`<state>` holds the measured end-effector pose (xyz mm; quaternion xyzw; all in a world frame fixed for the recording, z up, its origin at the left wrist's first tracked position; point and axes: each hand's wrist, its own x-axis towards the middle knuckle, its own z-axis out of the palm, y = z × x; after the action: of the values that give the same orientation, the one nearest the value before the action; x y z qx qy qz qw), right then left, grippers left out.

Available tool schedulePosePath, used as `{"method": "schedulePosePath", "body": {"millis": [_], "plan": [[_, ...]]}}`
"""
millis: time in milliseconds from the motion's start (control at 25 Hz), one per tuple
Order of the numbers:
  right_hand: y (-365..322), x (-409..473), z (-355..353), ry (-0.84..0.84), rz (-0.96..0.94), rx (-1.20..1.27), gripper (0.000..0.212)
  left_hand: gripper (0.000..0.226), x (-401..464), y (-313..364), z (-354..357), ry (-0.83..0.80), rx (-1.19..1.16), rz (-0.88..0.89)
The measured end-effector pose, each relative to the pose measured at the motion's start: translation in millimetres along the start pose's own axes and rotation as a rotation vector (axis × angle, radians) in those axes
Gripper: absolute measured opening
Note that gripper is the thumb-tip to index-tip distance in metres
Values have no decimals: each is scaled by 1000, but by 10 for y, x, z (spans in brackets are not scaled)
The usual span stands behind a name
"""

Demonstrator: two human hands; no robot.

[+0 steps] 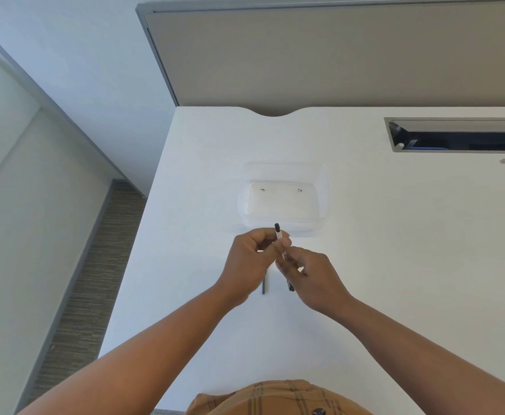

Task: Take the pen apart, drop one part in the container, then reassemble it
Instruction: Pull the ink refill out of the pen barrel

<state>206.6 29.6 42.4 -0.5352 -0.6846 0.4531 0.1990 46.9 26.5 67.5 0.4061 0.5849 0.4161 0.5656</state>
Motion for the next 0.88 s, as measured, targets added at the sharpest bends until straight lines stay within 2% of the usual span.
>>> {"method": "schedulePosePath", "body": {"millis": [80,200,280,360,400,480,600,720,880], "plan": [[-16,-11,22,-35,36,51,34,16,-29,-51,42,-31,24,-8],[28,2,18,-56,52,-59,15,15,-41,-65,50,10,37,21],[54,25,-50,-20,91,-130,15,16,-53,-81,0,38,154,115],[51,72,-143,59,151,-49,11,19,-25,-157,-91,32,396,265],[22,91,-189,94,199,74,14,22,-3,-199,-133,6,550,322],[-50,113,-269,121,306,364,35,29,40,-259,-188,-41,787,364],[-96,120,-334,42,381,428,62,33,70,-293,-201,-46,942,483],[-83,115,-312,-64,394,375,61,39,95,-326,-185,-41,1095,621],[-47,100,-282,-106,396,380,49,40,99,-302,-160,-20,1228,670]]}}
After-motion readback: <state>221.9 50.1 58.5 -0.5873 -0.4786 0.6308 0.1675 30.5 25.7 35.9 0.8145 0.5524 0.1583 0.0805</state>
